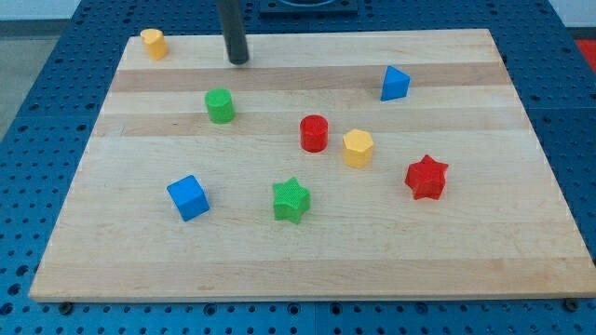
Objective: Move your hand to the bottom of the triangle
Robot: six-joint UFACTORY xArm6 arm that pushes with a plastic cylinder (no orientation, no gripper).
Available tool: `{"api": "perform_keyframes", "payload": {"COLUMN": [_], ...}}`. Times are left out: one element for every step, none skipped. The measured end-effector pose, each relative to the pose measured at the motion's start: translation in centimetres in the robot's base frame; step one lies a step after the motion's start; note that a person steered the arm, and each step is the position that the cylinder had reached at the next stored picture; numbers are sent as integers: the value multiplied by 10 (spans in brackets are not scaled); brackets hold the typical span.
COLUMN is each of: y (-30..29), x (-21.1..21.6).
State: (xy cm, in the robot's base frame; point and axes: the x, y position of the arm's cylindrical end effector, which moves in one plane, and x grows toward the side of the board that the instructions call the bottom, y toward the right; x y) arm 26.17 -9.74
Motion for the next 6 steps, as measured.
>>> {"api": "perform_keyframes", "payload": {"y": [33, 76, 133, 199, 244, 245], "x": [39, 74, 94, 98, 93, 86]}}
